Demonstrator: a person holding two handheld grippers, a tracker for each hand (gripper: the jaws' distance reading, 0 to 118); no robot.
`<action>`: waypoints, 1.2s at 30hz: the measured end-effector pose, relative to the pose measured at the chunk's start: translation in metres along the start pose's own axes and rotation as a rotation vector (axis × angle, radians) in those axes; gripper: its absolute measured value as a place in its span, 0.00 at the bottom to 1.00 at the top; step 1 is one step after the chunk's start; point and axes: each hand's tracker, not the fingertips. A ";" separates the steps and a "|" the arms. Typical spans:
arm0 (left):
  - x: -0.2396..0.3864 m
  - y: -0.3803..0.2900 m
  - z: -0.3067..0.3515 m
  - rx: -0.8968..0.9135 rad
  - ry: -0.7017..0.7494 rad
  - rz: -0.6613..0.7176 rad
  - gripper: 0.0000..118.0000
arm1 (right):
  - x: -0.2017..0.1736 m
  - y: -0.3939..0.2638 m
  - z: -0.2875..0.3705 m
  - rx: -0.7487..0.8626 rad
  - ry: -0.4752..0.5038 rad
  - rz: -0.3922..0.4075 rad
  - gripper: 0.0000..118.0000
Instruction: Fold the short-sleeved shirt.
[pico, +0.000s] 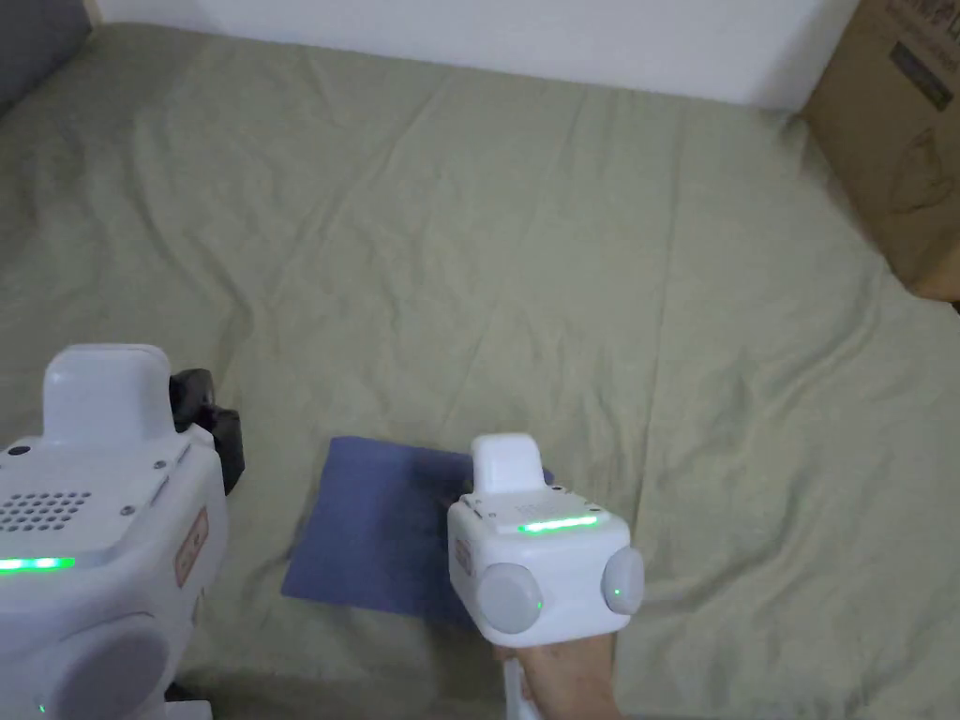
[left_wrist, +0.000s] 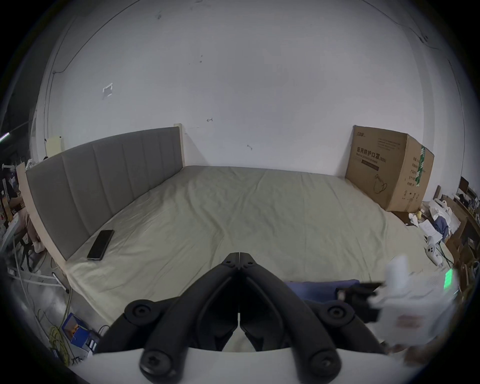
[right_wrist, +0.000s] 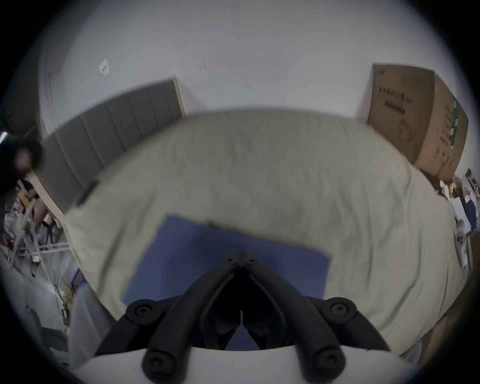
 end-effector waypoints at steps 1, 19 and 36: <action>-0.002 -0.001 -0.001 -0.007 0.002 0.010 0.00 | 0.002 -0.008 -0.013 -0.037 -0.003 -0.011 0.00; -0.044 -0.037 -0.172 -0.758 -0.637 0.511 1.00 | 0.010 -0.008 -0.013 -0.011 0.023 -0.061 0.00; -0.008 -0.087 -0.210 -0.971 -0.663 0.421 0.26 | 0.015 -0.001 -0.014 -0.042 0.056 -0.107 0.00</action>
